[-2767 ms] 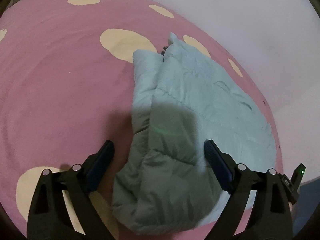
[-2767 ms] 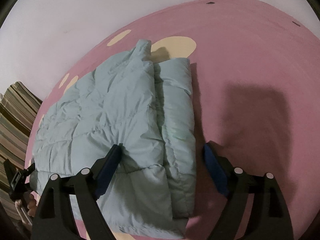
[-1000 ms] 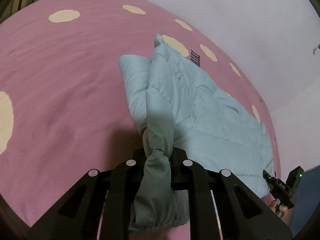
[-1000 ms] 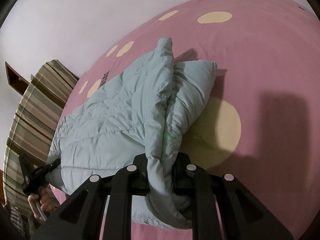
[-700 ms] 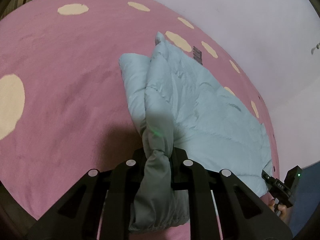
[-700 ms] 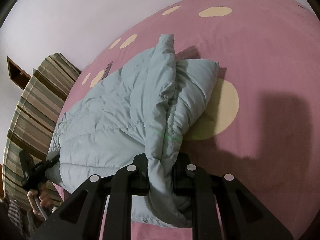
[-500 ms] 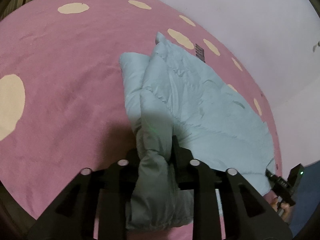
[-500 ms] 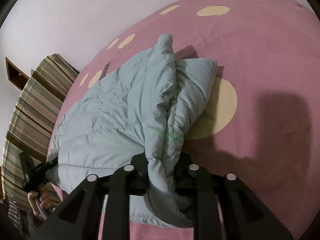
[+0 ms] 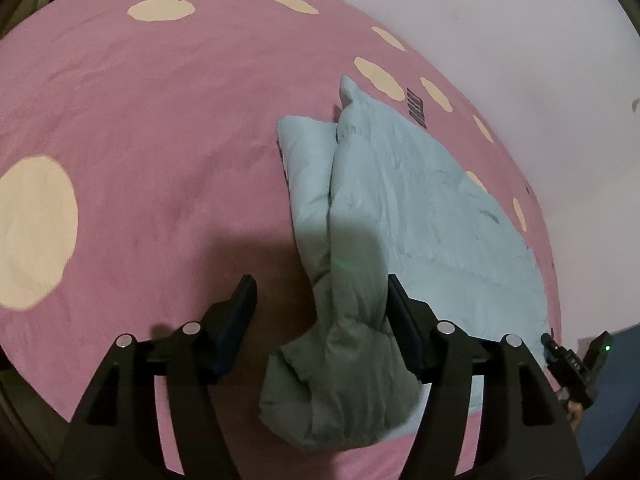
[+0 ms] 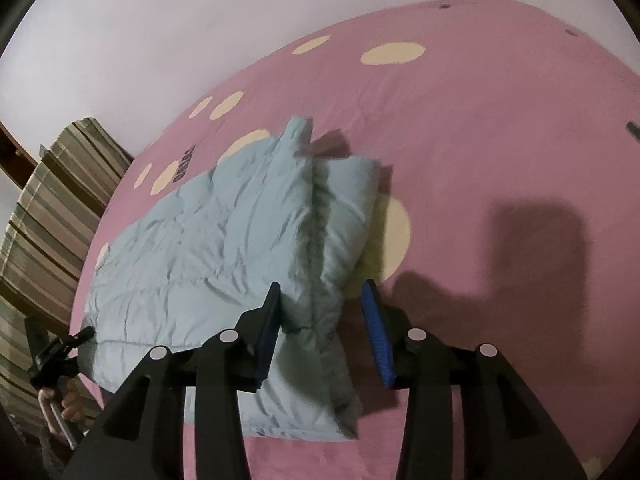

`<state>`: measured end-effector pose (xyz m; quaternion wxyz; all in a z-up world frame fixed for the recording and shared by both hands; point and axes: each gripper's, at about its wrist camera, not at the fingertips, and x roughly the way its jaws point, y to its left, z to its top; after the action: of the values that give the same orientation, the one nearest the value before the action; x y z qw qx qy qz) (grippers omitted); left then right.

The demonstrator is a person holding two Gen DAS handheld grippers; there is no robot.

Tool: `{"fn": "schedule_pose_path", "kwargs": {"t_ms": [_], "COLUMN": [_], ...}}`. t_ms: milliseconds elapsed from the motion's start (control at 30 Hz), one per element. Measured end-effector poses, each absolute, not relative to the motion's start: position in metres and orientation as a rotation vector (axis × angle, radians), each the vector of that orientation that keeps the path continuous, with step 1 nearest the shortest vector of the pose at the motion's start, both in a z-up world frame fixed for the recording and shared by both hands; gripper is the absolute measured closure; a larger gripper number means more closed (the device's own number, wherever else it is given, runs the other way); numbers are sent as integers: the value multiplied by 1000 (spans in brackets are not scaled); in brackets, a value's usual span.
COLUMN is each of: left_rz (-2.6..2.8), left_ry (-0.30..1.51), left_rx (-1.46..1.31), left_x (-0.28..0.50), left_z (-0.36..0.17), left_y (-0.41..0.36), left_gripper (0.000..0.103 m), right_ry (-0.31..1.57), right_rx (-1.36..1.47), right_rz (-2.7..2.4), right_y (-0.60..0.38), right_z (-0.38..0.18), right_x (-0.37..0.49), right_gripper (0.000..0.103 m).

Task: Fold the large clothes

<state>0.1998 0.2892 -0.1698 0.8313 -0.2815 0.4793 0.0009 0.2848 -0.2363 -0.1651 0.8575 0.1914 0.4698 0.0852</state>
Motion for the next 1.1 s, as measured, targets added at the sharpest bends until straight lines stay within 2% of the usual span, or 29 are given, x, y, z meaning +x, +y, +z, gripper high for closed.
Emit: {"fn": "schedule_pose_path", "kwargs": {"t_ms": [267, 400, 533, 833, 1100], "left_rz": [-48, -59, -71, -89, -98], "left_ry": [1036, 1036, 1034, 1049, 1064], "left_rx": [-581, -543, -528, -484, -482], "left_x": [208, 214, 212, 220, 221], "left_z": [-172, -170, -167, -165, -172], "left_y": [292, 289, 291, 290, 292], "left_gripper": [37, 37, 37, 37, 36], "right_ry": [920, 881, 879, 941, 978], "right_rx": [335, 319, 261, 136, 46], "right_rz": [66, 93, 200, 397, 384], "right_y": [-241, -218, -173, -65, -19], "right_z": [-135, -115, -107, -124, -146], "right_x": [278, 278, 282, 291, 295], "right_gripper": [62, 68, 68, 69, 69]}}
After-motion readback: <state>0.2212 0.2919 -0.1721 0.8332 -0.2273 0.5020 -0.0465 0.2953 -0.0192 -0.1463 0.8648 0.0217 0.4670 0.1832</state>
